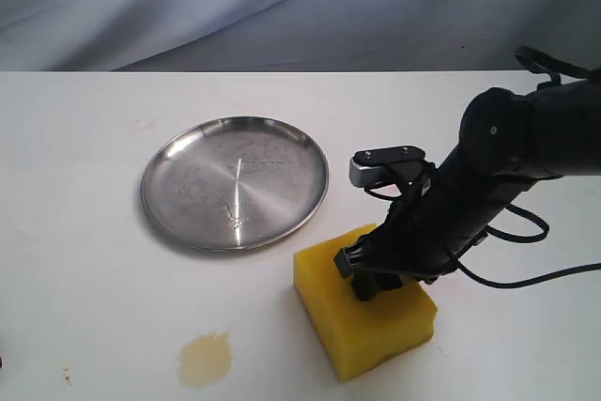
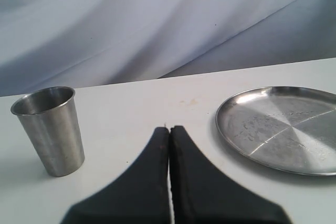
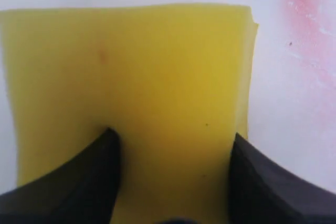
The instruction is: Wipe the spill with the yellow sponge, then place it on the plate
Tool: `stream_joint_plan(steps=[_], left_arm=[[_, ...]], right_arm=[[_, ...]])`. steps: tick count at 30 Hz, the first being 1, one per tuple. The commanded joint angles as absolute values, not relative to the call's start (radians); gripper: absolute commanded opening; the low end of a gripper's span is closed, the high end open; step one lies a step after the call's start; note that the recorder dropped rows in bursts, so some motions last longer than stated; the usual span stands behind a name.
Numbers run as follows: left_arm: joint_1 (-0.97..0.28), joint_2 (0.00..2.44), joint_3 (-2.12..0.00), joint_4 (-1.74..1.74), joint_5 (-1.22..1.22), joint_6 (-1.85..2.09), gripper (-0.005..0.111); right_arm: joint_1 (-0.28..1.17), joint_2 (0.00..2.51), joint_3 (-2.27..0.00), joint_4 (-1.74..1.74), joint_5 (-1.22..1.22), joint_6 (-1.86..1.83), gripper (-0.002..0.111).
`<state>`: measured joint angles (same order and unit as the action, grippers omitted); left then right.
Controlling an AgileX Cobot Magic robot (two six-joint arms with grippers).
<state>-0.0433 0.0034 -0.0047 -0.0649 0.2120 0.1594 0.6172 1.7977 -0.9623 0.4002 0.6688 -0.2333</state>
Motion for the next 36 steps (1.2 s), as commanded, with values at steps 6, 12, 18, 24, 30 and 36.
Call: stream_joint_plan(steps=[6,12,18,24,30,36], left_arm=[[-0.048,0.000,0.000,-0.069,0.205,0.160,0.000],[-0.048,0.000,0.000,-0.069,0.205,0.160,0.000],[-0.048,0.000,0.000,-0.069,0.205,0.160,0.000],[-0.048,0.000,0.000,-0.069,0.205,0.160,0.000],[-0.048,0.000,0.000,-0.069,0.205,0.160,0.000],[-0.048,0.000,0.000,-0.069,0.205,0.160,0.000]], right_arm=[[0.618,1.815,-0.967,0.366,0.613,-0.228,0.000],[0.618,1.643,-0.967,0.371,0.708,-0.230,0.000],[0.703,1.538,-0.967,0.418,0.771,-0.236,0.000],[0.865,1.578,-0.969,0.479,0.690,-0.236,0.000],[0.971,1.721,-1.087,0.510,0.672,-0.239,0.000],[1.036,1.919,-1.314,0.515,0.748,-0.236,0.000]])
